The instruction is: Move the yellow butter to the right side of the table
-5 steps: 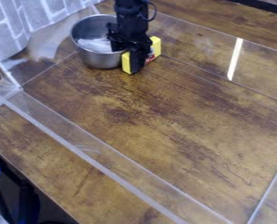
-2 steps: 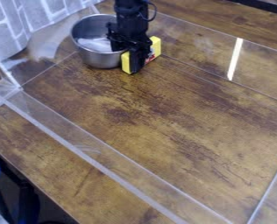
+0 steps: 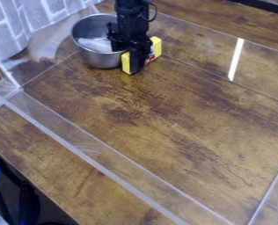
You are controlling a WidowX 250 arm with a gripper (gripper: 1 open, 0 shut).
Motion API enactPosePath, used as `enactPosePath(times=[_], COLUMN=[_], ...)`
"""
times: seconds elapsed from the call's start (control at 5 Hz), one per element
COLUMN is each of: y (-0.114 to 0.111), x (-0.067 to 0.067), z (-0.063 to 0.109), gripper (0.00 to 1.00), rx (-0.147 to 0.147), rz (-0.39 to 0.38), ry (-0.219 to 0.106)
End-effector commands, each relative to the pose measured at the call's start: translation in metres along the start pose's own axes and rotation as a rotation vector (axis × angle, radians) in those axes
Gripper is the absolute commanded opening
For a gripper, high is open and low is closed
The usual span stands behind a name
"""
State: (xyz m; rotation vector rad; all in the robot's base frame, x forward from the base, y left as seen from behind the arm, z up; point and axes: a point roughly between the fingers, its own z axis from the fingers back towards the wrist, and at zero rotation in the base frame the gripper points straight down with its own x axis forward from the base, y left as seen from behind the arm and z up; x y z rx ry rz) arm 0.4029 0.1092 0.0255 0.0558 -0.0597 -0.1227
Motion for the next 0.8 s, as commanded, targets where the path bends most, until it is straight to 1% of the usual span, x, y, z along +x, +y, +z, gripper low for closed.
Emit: enactPosePath(times=[0.0, 0.6], y=[0.0018, 0.0015], x=[0.0009, 0.0009], z=[-0.0071, -0.0111], gripper=[0.00, 0.00], rx=[0.004, 0.008], rz=[0.016, 0.013], ry=[-0.006, 0.001])
